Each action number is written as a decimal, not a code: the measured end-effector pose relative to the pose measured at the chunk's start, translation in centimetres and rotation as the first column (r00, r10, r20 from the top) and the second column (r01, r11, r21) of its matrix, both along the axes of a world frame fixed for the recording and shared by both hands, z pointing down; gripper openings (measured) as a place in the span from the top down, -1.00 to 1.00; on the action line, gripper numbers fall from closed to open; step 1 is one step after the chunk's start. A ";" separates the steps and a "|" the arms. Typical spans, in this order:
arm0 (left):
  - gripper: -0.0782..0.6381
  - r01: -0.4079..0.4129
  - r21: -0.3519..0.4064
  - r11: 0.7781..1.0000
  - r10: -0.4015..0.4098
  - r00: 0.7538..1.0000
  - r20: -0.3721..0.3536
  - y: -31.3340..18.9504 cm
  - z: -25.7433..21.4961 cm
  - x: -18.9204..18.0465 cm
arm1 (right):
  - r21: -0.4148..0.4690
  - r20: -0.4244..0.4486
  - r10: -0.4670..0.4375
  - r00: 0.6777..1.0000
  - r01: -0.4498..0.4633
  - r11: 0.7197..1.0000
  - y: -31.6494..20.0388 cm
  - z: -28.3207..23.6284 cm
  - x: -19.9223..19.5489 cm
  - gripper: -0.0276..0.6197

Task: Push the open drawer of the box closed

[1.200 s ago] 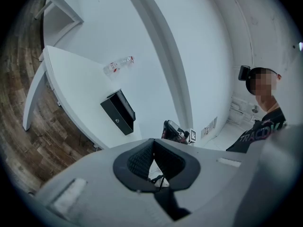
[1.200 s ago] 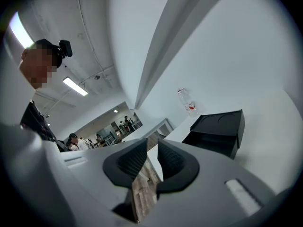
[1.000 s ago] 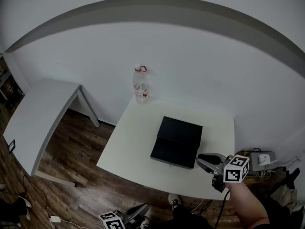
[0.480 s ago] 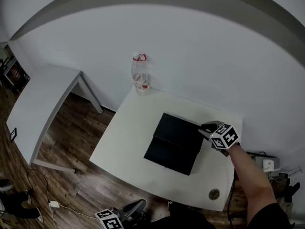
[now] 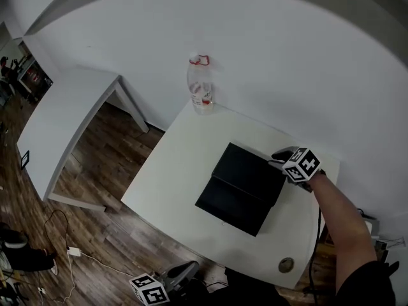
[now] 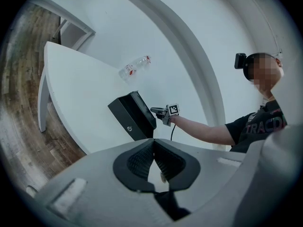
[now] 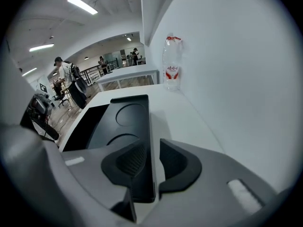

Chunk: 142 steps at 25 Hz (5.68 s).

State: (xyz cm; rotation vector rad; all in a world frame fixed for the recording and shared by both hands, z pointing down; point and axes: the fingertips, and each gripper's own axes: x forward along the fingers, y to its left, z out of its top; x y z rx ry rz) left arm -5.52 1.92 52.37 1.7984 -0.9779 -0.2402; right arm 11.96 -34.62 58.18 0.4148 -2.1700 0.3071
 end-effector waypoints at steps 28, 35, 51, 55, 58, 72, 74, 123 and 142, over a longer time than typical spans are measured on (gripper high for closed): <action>0.46 -0.244 -0.111 0.963 0.255 0.706 0.661 -11.6 10.9 4.4 | -0.080 -0.061 -0.146 0.987 0.141 0.987 0.8 1.5 -2.0 0.72; 0.43 -0.273 -0.133 0.953 0.290 0.690 0.663 -12.6 11.6 5.7 | -0.076 -0.044 -0.137 0.990 0.133 0.988 0.8 1.5 -1.9 0.72; 0.59 -0.302 -0.125 0.945 0.305 0.674 0.673 -15.2 10.8 6.3 | -0.082 -0.051 -0.162 0.986 0.157 0.984 0.8 1.5 -2.1 0.72; 0.59 -0.316 -0.132 0.939 0.320 0.669 0.671 -16.9 10.8 6.9 | -0.087 -0.053 -0.161 0.986 0.156 0.984 0.9 1.4 -2.2 0.72; 0.59 -0.314 -0.128 0.941 0.317 0.677 0.665 -18.1 10.9 7.4 | -0.085 -0.049 -0.160 0.986 0.156 0.984 1.0 1.4 -2.3 0.72; 0.59 -0.299 -0.131 0.945 0.310 0.697 0.647 -21.9 11.0 8.7 | -0.089 -0.016 -0.156 0.988 0.154 0.984 1.1 1.4 -2.3 0.72; 0.59 -0.296 -0.129 0.947 0.306 0.699 0.646 -22.5 11.0 8.9 | -0.090 -0.010 -0.155 0.988 0.153 0.984 1.1 1.4 -2.3 0.72; 0.78 -0.405 0.098 0.909 0.390 0.909 0.146 -2.7 1.4 1.8 | -0.080 0.521 0.288 0.804 -0.290 0.954 10.6 -9.2 0.9 0.91; 0.78 -0.540 0.171 0.824 0.558 0.827 -0.075 16.3 -2.3 -7.4 | -0.599 0.653 0.668 0.357 -0.296 0.744 54.0 -10.8 -14.7 0.90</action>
